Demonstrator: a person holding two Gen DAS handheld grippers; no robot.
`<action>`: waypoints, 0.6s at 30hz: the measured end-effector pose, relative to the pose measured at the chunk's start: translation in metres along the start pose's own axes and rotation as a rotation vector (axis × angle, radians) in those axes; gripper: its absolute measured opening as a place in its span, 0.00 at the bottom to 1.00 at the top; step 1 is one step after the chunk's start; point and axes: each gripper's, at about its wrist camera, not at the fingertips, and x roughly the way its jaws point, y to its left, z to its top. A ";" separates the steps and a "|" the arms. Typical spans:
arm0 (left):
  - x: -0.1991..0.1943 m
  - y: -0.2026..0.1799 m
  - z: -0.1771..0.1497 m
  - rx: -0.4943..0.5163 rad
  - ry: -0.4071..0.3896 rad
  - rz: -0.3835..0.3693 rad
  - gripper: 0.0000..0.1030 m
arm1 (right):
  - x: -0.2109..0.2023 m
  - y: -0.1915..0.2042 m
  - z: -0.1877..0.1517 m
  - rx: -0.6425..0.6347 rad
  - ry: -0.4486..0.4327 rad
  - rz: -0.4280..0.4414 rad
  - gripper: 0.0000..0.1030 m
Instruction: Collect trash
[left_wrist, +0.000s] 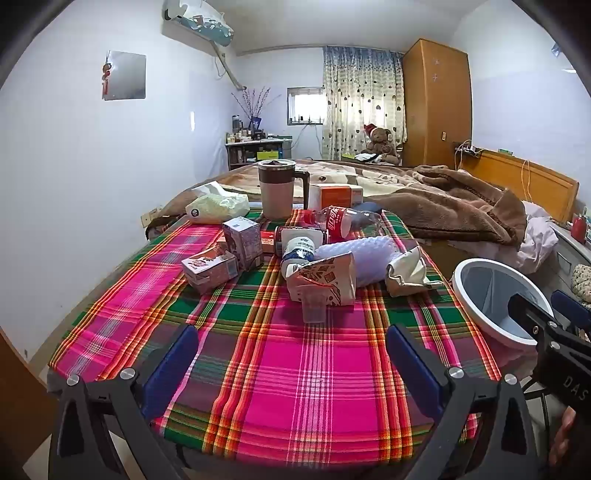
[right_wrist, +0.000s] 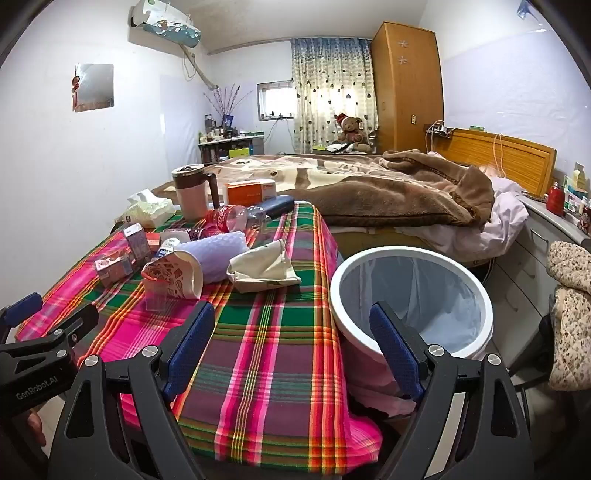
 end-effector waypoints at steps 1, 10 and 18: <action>0.000 0.000 0.000 -0.001 0.000 0.000 1.00 | 0.000 0.000 0.000 -0.001 -0.001 0.000 0.85; -0.001 -0.004 0.000 -0.004 -0.008 0.005 1.00 | -0.001 -0.001 -0.001 -0.004 -0.001 0.001 0.85; -0.004 0.004 0.001 -0.014 -0.011 0.006 1.00 | -0.001 0.000 0.000 -0.002 -0.004 0.000 0.85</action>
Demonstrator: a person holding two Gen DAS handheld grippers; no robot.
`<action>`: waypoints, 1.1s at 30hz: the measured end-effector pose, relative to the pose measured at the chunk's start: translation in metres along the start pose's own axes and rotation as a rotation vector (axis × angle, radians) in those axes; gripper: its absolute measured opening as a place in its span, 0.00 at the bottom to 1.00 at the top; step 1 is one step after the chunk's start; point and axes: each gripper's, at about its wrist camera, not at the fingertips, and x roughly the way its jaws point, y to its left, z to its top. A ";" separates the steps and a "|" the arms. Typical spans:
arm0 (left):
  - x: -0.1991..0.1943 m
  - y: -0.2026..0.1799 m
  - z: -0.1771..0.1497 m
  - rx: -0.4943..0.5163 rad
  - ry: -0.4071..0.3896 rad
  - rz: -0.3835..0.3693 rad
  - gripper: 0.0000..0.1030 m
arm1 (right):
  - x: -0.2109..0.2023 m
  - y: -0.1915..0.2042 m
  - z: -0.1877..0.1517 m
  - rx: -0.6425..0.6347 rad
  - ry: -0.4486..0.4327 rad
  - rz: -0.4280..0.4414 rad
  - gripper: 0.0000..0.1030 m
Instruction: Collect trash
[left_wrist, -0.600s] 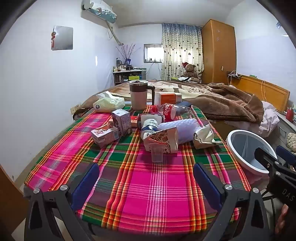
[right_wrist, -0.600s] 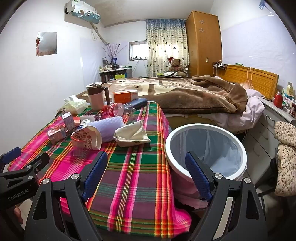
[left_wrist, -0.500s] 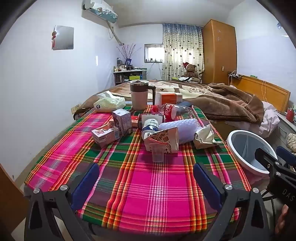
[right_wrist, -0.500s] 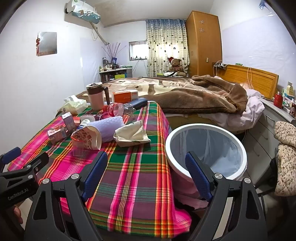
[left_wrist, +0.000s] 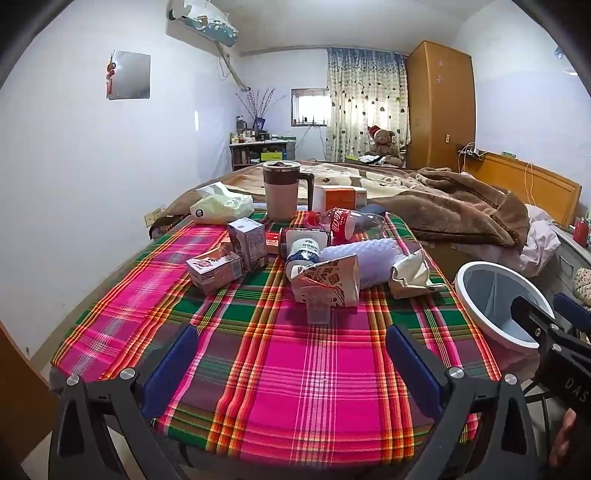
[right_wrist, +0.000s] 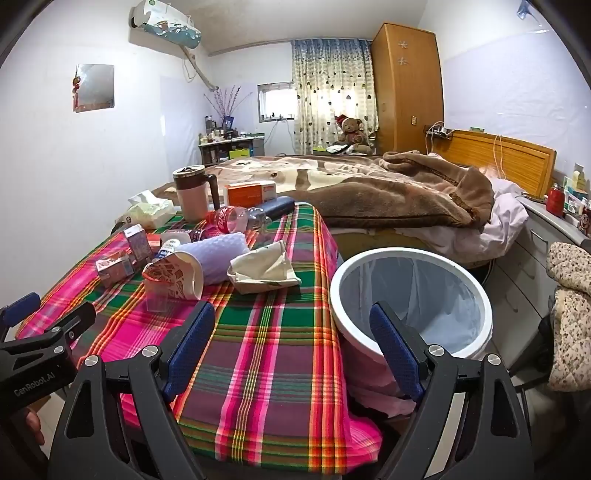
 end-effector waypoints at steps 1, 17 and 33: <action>0.000 0.000 0.000 0.000 0.001 0.000 1.00 | 0.000 0.000 0.000 0.000 0.001 0.001 0.85; 0.000 0.004 0.000 -0.003 0.001 0.002 1.00 | -0.002 0.000 0.001 -0.002 0.000 -0.001 0.85; -0.002 0.005 0.000 -0.007 0.002 0.009 1.00 | -0.003 0.000 0.002 -0.002 -0.001 -0.003 0.85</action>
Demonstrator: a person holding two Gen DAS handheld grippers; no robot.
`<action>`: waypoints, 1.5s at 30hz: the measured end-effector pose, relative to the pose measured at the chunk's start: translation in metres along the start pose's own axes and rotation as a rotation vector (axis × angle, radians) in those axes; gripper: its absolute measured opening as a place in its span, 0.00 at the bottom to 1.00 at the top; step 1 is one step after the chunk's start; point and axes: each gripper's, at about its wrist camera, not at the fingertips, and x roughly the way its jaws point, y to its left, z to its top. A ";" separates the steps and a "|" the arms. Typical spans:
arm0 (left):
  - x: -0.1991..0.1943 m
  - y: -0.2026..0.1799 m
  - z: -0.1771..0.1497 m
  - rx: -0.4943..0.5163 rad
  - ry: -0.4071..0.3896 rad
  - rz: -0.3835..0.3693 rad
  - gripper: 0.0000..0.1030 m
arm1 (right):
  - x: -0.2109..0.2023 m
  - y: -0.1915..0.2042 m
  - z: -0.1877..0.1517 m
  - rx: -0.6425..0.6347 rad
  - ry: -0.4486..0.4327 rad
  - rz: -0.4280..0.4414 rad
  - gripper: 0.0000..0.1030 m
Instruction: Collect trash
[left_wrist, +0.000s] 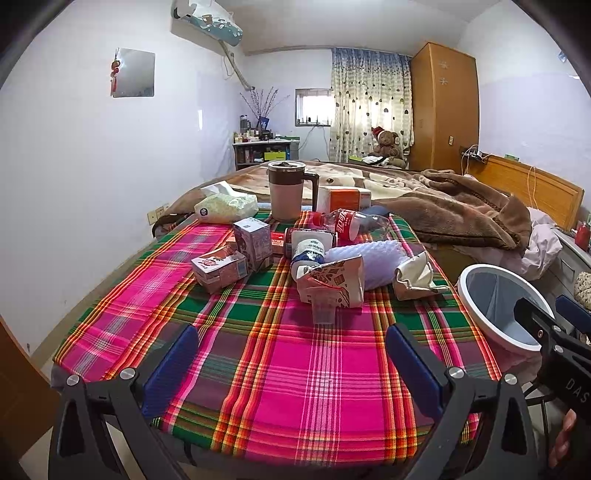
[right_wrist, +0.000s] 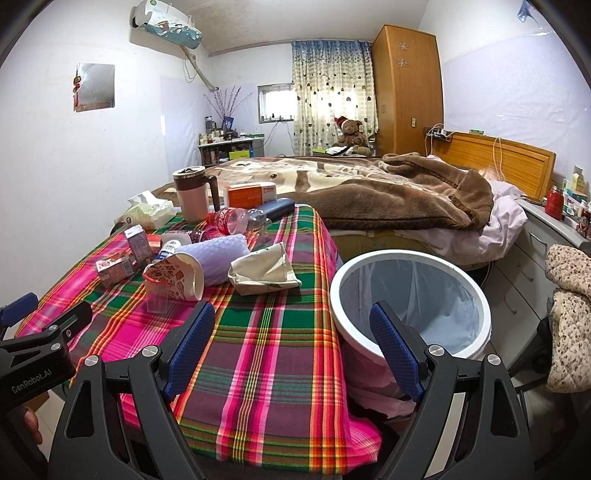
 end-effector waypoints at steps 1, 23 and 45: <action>-0.001 0.000 0.000 0.000 -0.001 -0.001 1.00 | 0.000 0.000 0.000 0.000 -0.001 0.000 0.85; 0.000 0.000 0.001 -0.001 -0.001 -0.003 1.00 | -0.003 -0.002 0.002 0.000 -0.005 -0.002 0.85; 0.024 -0.002 0.000 0.001 0.041 -0.026 1.00 | 0.016 -0.005 0.006 -0.001 0.004 0.005 0.85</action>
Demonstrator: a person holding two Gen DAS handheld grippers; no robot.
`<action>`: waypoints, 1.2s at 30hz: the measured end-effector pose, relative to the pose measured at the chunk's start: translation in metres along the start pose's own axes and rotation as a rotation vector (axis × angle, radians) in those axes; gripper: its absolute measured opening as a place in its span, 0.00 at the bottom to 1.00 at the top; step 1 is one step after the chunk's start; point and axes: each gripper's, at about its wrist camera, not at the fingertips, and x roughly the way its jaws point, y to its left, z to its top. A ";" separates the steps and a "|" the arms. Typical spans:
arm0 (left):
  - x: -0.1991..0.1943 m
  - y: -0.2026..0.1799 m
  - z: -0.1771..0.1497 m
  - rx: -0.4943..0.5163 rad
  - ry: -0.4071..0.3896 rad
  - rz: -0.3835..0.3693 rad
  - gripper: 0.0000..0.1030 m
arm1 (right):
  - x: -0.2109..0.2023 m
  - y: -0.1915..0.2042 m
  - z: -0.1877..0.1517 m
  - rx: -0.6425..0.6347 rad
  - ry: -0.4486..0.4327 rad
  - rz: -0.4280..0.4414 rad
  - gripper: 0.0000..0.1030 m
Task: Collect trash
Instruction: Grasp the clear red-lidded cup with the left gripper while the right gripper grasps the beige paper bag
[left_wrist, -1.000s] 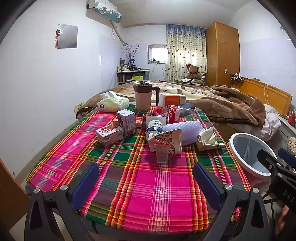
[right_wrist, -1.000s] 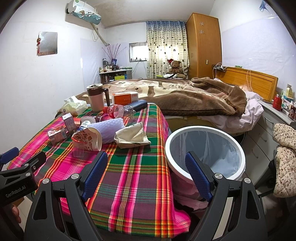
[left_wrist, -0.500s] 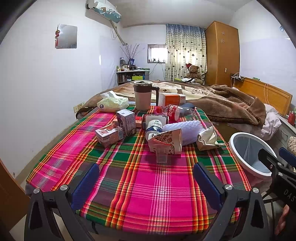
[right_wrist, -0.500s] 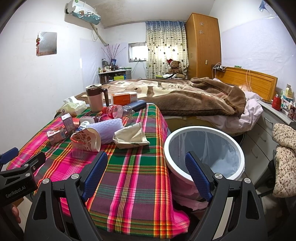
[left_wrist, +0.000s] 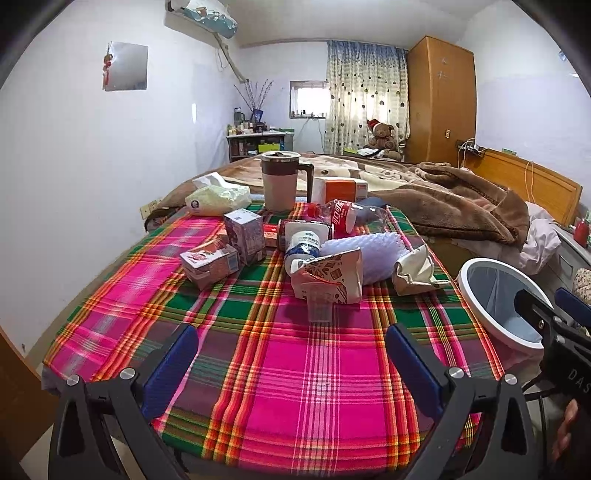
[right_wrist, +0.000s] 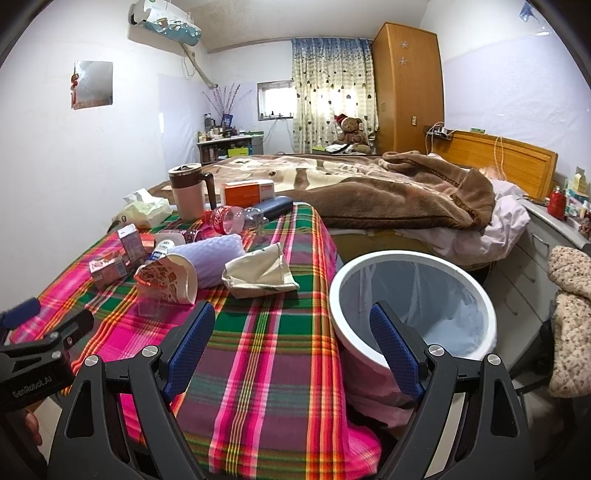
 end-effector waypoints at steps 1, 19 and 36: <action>0.005 0.000 0.000 0.003 0.010 -0.003 1.00 | 0.006 -0.002 0.002 0.005 0.008 0.006 0.85; 0.109 -0.003 0.041 0.077 0.093 -0.081 0.88 | 0.108 -0.009 0.008 0.146 0.226 0.105 0.85; 0.149 -0.006 0.046 0.209 0.193 -0.186 0.88 | 0.145 -0.010 0.012 0.282 0.358 0.154 0.60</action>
